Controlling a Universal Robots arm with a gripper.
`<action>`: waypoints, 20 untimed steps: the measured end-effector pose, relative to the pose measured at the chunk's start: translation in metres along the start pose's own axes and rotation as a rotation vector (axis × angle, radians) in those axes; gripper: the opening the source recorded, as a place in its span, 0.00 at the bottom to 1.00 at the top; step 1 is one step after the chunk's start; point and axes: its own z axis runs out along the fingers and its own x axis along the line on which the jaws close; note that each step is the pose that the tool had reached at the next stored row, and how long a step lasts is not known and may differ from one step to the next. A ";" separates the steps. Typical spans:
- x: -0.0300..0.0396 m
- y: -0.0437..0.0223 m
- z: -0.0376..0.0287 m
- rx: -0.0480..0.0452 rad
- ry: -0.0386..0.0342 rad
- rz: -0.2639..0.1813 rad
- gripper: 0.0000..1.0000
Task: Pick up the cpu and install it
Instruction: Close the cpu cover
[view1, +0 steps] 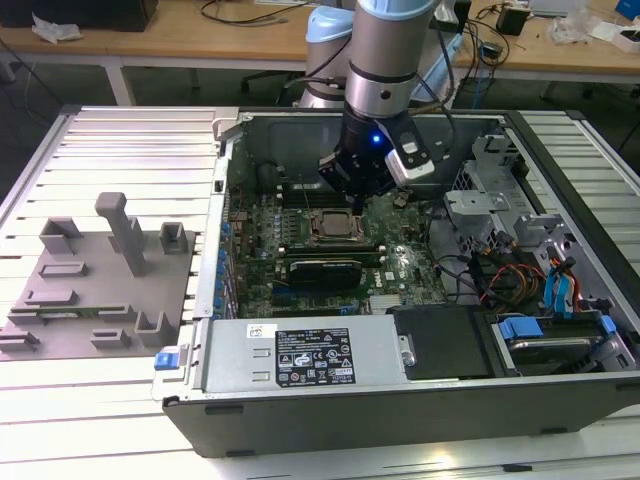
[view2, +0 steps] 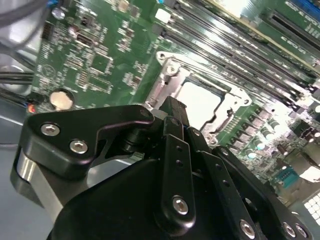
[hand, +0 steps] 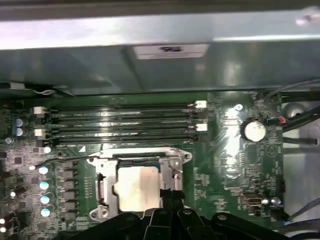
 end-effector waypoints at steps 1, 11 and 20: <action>0.0038 -0.0003 0.0011 -0.0005 -0.0019 0.000 0.11; 0.0279 -0.0104 0.0122 -0.0126 -0.0110 -0.002 0.11; 0.0405 -0.0112 0.0181 -0.0211 -0.0155 -0.039 0.11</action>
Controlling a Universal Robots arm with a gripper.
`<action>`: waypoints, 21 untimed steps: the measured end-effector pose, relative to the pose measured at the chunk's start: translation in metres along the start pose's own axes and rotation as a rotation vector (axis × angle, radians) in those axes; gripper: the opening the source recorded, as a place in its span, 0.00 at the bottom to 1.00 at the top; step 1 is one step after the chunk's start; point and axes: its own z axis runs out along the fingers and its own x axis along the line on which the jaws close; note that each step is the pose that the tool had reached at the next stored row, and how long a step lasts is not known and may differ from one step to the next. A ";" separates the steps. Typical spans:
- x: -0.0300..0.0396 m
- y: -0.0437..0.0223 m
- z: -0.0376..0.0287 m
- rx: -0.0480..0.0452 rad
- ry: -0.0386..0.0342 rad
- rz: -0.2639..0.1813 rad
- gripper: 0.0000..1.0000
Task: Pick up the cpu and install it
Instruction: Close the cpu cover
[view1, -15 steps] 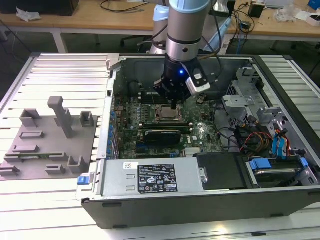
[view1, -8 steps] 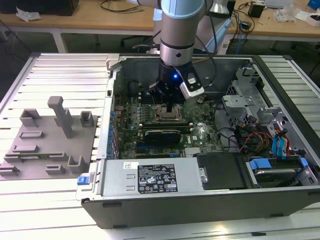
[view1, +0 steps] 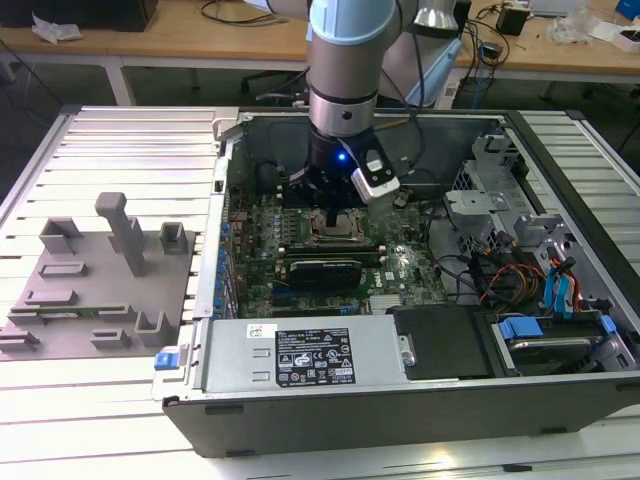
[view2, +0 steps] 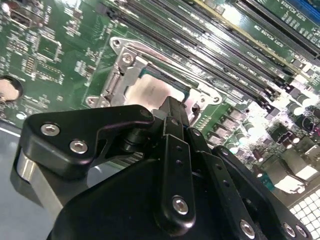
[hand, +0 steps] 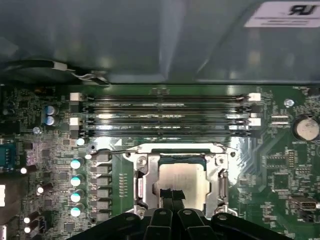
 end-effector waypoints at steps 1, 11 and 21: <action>0.0029 0.0000 0.0005 -0.0001 -0.0002 -0.002 0.11; 0.0166 0.0011 0.0084 -0.0017 0.0001 -0.036 0.11; 0.0181 0.0023 0.0122 -0.0022 0.0001 -0.059 0.11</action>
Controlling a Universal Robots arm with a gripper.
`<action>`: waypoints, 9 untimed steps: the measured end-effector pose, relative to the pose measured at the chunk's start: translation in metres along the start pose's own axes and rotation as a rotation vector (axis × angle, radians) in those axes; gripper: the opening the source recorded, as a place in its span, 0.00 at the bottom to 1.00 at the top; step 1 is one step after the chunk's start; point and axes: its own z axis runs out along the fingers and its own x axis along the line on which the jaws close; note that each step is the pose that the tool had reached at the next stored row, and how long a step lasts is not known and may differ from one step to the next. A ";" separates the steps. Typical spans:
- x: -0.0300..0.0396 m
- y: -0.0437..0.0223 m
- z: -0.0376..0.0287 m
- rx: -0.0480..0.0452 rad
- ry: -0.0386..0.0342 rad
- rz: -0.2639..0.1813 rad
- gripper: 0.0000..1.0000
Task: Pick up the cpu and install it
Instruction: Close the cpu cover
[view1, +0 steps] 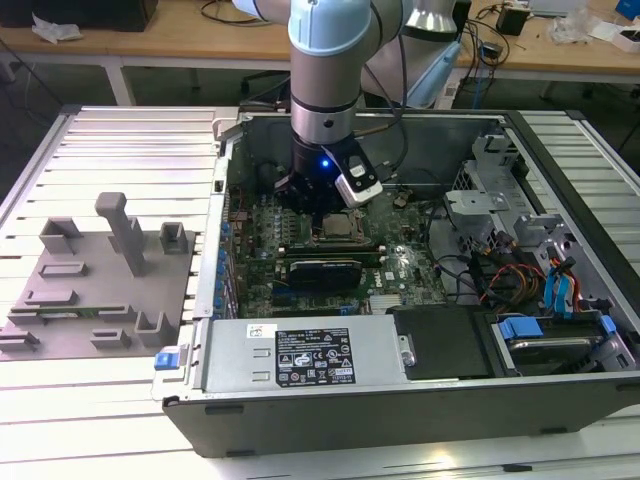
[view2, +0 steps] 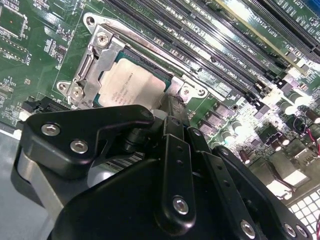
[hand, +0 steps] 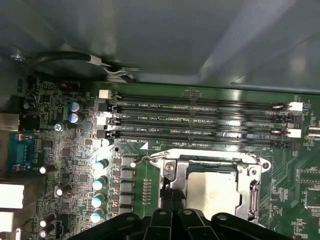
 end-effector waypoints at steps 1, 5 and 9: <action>0.0001 -0.0001 0.0003 0.0003 0.0003 0.000 0.11; 0.0001 -0.0001 0.0008 0.0001 0.0002 0.000 0.11; 0.0001 -0.0001 0.0012 0.0002 0.0003 0.000 0.11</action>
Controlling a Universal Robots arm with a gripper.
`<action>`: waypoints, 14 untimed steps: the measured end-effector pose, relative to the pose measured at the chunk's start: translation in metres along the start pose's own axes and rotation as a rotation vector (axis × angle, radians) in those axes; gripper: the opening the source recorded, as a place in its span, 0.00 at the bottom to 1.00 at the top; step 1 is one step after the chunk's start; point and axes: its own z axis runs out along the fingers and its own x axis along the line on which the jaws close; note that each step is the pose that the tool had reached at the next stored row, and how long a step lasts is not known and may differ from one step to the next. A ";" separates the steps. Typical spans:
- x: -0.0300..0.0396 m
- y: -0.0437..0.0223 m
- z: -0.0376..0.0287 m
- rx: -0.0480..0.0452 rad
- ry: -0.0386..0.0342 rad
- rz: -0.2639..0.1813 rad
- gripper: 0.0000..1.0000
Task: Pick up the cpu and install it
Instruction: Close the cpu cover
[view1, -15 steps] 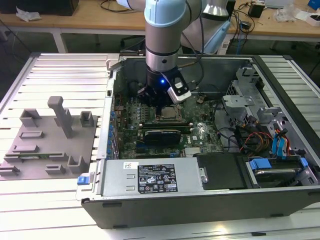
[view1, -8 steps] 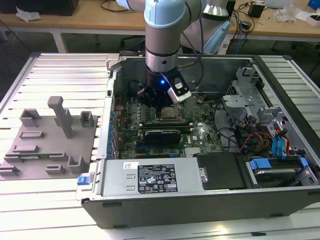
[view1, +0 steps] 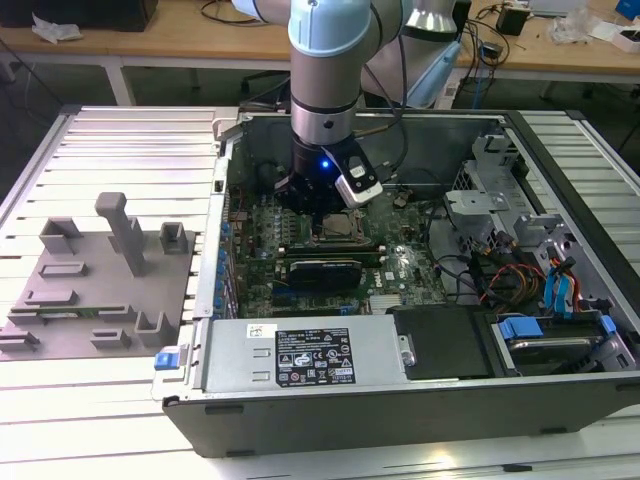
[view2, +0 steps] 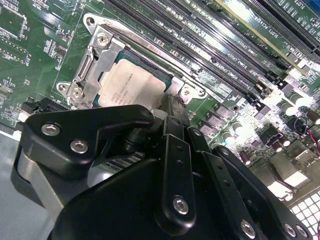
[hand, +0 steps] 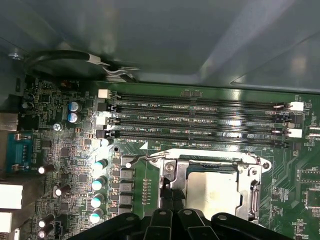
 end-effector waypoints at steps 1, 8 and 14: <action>0.0000 0.0000 0.0000 0.0000 -0.0001 0.000 0.11; -0.0001 0.0001 -0.0046 -0.0002 -0.0002 0.000 0.11; -0.0001 0.0002 -0.0122 -0.0001 -0.0001 0.000 0.11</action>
